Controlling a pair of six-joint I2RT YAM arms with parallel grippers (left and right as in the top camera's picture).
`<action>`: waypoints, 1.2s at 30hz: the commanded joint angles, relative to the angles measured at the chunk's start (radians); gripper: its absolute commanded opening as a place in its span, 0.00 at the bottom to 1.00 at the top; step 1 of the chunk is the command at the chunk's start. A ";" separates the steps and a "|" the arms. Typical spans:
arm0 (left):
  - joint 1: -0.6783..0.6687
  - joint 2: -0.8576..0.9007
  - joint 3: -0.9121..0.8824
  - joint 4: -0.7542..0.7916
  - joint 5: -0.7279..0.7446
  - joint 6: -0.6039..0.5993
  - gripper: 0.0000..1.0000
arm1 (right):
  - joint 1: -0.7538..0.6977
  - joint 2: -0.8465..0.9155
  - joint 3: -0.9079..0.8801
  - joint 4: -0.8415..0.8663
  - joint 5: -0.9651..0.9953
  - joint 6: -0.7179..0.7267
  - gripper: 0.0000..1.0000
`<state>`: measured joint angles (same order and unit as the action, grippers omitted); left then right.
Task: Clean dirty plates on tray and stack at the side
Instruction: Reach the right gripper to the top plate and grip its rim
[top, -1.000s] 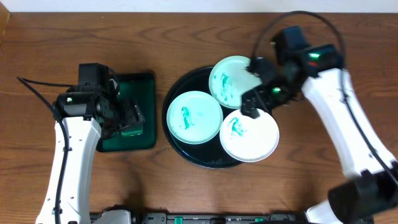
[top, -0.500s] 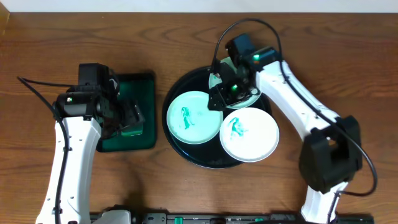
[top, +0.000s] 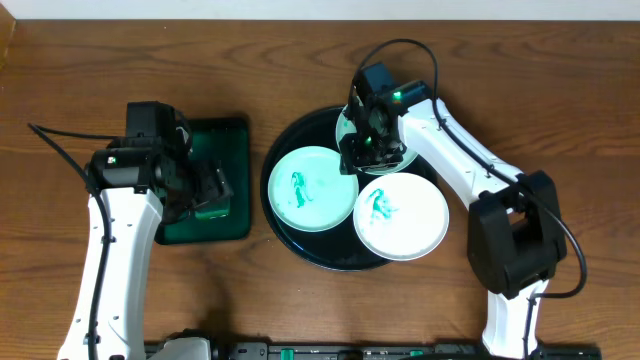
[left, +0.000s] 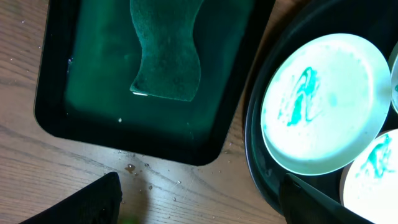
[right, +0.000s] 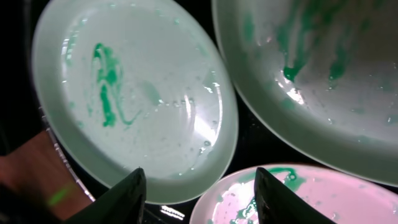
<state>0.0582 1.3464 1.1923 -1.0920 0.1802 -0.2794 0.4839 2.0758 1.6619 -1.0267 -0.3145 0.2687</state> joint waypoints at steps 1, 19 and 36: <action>0.002 0.001 0.020 0.000 -0.008 0.016 0.81 | 0.009 0.044 0.018 0.002 0.025 0.042 0.52; 0.002 0.001 0.020 -0.003 -0.008 0.017 0.81 | 0.058 0.167 0.013 0.064 0.067 0.156 0.02; 0.003 0.033 0.000 0.126 -0.027 0.069 0.75 | 0.058 0.201 0.011 0.060 0.078 0.137 0.01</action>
<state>0.0582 1.3499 1.1923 -0.9943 0.1772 -0.2600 0.5335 2.2246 1.6718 -0.9722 -0.2489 0.4095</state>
